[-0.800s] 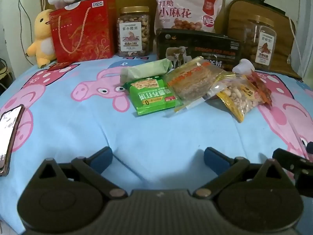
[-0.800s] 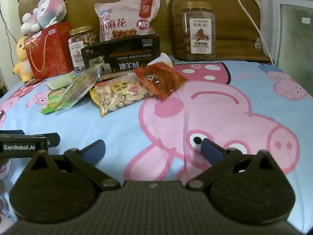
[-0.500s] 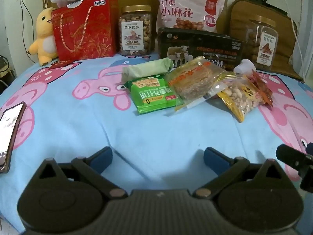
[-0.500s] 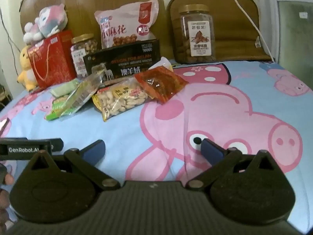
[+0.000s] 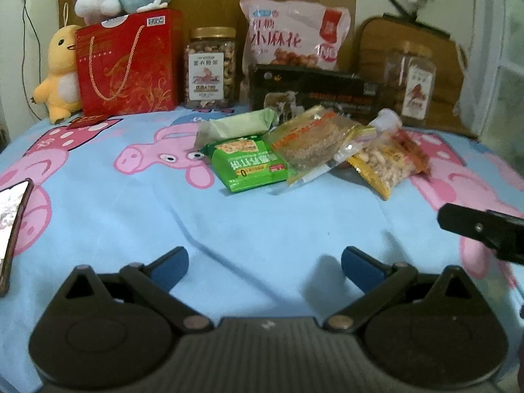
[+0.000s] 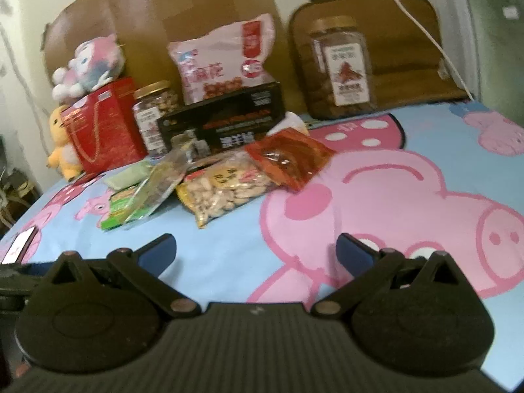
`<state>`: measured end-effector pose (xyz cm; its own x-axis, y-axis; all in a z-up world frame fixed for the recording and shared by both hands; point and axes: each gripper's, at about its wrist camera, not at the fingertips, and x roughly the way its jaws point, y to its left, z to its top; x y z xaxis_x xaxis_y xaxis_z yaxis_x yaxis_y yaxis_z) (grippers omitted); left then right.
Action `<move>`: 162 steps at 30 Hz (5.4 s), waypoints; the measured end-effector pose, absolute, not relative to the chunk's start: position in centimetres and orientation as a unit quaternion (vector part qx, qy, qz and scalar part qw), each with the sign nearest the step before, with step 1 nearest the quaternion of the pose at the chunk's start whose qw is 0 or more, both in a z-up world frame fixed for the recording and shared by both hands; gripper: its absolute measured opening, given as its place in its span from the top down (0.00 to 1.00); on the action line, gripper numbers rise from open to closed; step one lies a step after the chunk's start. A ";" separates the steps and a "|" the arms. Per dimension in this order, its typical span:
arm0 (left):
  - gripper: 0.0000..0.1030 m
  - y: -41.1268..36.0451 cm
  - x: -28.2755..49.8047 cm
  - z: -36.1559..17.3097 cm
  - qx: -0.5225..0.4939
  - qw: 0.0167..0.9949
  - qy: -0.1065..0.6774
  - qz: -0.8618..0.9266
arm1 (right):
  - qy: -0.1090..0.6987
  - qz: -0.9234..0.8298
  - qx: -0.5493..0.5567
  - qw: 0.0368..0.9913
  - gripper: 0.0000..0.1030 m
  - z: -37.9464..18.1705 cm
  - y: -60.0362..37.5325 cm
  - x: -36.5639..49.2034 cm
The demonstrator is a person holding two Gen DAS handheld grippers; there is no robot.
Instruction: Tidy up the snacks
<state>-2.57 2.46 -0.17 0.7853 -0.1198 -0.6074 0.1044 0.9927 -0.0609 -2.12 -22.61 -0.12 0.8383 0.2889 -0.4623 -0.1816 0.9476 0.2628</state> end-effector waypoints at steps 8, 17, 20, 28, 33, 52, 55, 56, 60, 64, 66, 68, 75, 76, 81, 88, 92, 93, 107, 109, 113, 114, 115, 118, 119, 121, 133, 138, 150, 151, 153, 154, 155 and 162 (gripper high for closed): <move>0.00 6.8 -2.5 1.6 -0.060 0.953 0.292 -0.048 | 0.252 0.202 0.105 0.941 0.43 2.1 -21.8 0.1; 0.14 9.6 -1.6 2.6 -0.101 0.947 0.298 -0.058 | 0.292 0.259 0.169 0.905 0.47 3.1 -18.7 6.5; 0.23 9.6 -1.4 2.5 -0.106 0.943 0.305 -0.081 | 0.329 0.270 0.181 0.887 0.77 2.0 -18.0 8.1; 0.25 8.2 0.1 3.0 -0.133 0.922 0.310 -0.190 | 0.340 0.329 0.186 0.861 0.79 2.0 -23.2 4.0; 0.25 5.5 2.2 3.0 -0.122 0.908 0.323 -0.237 | 0.315 0.254 0.159 0.900 0.72 1.8 -28.1 1.6; 0.59 2.6 2.9 1.0 -0.165 0.849 0.393 -0.311 | 0.326 0.333 0.095 0.880 0.64 0.7 -23.2 -0.7; 0.59 2.8 2.5 2.3 -0.162 0.859 0.377 -0.306 | 0.305 0.338 0.079 0.887 0.65 1.3 -23.1 -0.8; 0.59 2.9 2.5 2.8 -0.160 0.863 0.370 -0.305 | 0.297 0.342 0.075 0.888 0.65 1.4 -23.1 -0.9; 0.59 3.2 4.1 5.4 -0.159 0.878 0.340 -0.297 | 0.257 0.353 0.067 0.897 0.65 3.3 -22.9 0.0; 0.59 3.0 8.1 7.7 -0.151 0.895 0.308 -0.284 | 0.231 0.352 0.071 0.904 0.65 5.4 -22.3 3.3; 0.59 2.7 10.6 8.5 -0.149 0.902 0.298 -0.275 | 0.218 0.346 0.069 0.910 0.65 6.4 -21.9 5.7; 0.59 2.4 13.2 9.1 -0.149 0.905 0.294 -0.268 | 0.214 0.336 0.074 0.914 0.65 7.1 -21.7 8.5; 0.59 1.7 21.4 8.9 -0.158 0.914 0.291 -0.235 | 0.229 0.306 0.103 0.918 0.65 7.6 -21.3 16.9; 0.59 1.8 22.3 8.7 -0.160 0.914 0.293 -0.229 | 0.233 0.302 0.104 0.919 0.65 7.5 -21.1 17.8; 0.57 2.6 25.9 6.9 -0.166 0.914 0.316 -0.192 | 0.265 0.292 0.095 0.914 0.63 6.2 -19.4 22.6; 0.52 4.5 24.7 7.7 -0.164 0.920 0.298 -0.192 | 0.272 0.268 0.080 0.921 0.51 5.3 -18.1 23.8; 0.52 5.8 21.4 9.6 -0.177 0.922 0.277 -0.204 | 0.248 0.264 0.090 0.928 0.48 6.5 -20.8 21.9; 0.52 5.9 20.3 9.9 -0.177 0.922 0.275 -0.209 | 0.233 0.260 0.099 0.932 0.48 7.1 -22.1 21.1; 0.52 4.3 9.4 5.2 -0.148 0.897 0.331 -0.252 | 0.299 0.173 0.090 0.934 0.45 2.2 -28.5 17.9; 0.52 5.5 8.1 5.1 -0.149 0.899 0.334 -0.241 | 0.314 0.167 0.087 0.931 0.39 1.4 -27.9 19.0; 0.48 7.0 6.5 5.2 -0.152 0.905 0.332 -0.217 | 0.338 0.175 0.132 0.915 0.29 0.1 -27.9 20.6; 0.48 7.3 6.2 5.2 -0.154 0.906 0.332 -0.213 | 0.339 0.178 0.133 0.914 0.37 0.2 -27.7 20.8; 0.48 7.6 6.1 5.1 -0.156 0.906 0.333 -0.211 | 0.341 0.190 0.142 0.910 0.45 0.3 -27.8 20.6; 0.48 8.2 5.8 4.8 -0.168 0.904 0.336 -0.204 | 0.333 0.193 0.129 0.914 0.47 0.7 -27.1 19.7; 0.48 8.5 5.7 4.7 -0.172 0.904 0.336 -0.202 | 0.326 0.192 0.121 0.918 0.48 1.1 -26.8 19.0; 0.48 8.8 5.3 4.5 -0.179 0.903 0.336 -0.201 | 0.297 0.200 0.119 0.926 0.48 2.2 -26.7 17.6; 0.48 11.0 2.8 4.1 -0.222 0.890 0.334 -0.218 | 0.299 0.401 0.051 0.864 0.48 3.8 -18.7 7.7; 0.48 10.3 2.6 3.3 -0.221 0.880 0.349 -0.235 | 0.318 0.416 0.026 0.851 0.47 1.7 -15.9 6.8; 0.50 6.4 4.4 2.5 -0.185 0.866 0.372 -0.280 | 0.320 0.394 0.009 0.862 0.35 1.2 -16.9 2.9; 0.51 6.0 4.7 2.4 -0.178 0.868 0.372 -0.276 | 0.324 0.394 0.012 0.860 0.42 1.2 -16.7 2.9; 0.56 5.3 5.3 1.9 -0.174 0.864 0.385 -0.275 | 0.323 0.391 0.018 0.862 0.46 1.1 -16.5 3.2; 0.56 5.2 5.5 1.6 -0.179 0.859 0.392 -0.275 | 0.324 0.388 0.021 0.863 0.48 1.1 -16.4 3.5; 0.56 5.1 5.6 1.3 -0.182 0.857 0.399 -0.272 | 0.324 0.385 0.024 0.864 0.48 1.1 -16.2 3.7; 0.61 4.8 5.2 1.3 -0.178 0.860 0.401 -0.260 | 0.311 0.359 0.012 0.880 0.62 0.8 -15.7 4.3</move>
